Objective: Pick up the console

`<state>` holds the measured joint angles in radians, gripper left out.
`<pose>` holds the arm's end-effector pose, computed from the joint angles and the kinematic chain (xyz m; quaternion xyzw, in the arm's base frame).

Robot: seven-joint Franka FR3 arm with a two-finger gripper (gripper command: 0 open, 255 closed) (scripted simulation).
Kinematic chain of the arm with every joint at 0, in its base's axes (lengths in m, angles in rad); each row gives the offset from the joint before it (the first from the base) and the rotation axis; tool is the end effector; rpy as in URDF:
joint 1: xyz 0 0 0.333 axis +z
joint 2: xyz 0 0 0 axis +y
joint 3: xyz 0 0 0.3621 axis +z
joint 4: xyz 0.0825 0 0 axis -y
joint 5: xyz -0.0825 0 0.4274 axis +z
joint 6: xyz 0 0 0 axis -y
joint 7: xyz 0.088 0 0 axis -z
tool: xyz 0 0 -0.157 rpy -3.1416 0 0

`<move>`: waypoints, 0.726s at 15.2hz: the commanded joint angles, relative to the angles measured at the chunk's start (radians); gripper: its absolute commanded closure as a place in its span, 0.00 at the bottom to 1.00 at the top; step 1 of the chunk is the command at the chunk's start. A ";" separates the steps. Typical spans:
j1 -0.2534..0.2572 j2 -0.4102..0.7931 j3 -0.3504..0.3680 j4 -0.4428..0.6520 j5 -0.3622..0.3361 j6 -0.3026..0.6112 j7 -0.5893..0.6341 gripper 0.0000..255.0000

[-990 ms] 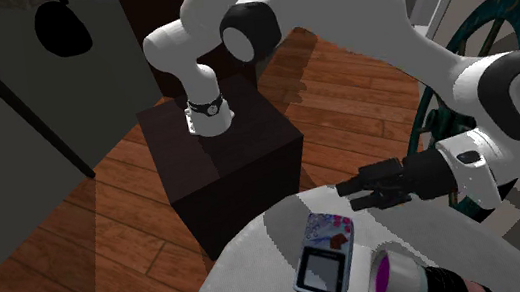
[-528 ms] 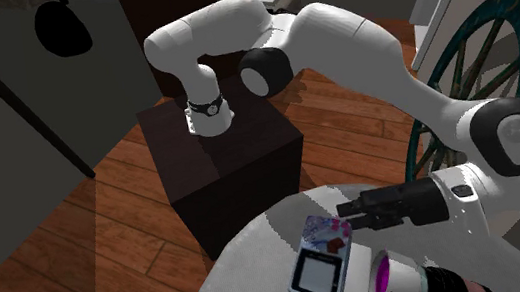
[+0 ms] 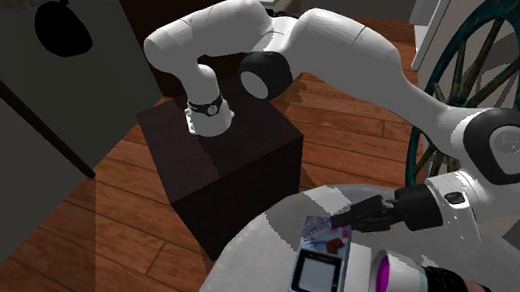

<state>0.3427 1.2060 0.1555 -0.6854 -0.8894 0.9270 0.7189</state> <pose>0.7311 0.1749 0.2136 0.8124 -0.1714 -0.1633 0.5329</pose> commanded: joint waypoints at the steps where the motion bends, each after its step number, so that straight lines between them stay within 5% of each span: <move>1: -0.001 0.002 0.000 0.000 0.000 0.001 -0.001 1.00; 11: 0.007 -0.029 -0.005 0.008 -0.009 -0.028 -0.031 1.00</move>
<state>0.3519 1.1939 0.1483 -0.6601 -0.8989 0.8994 0.6869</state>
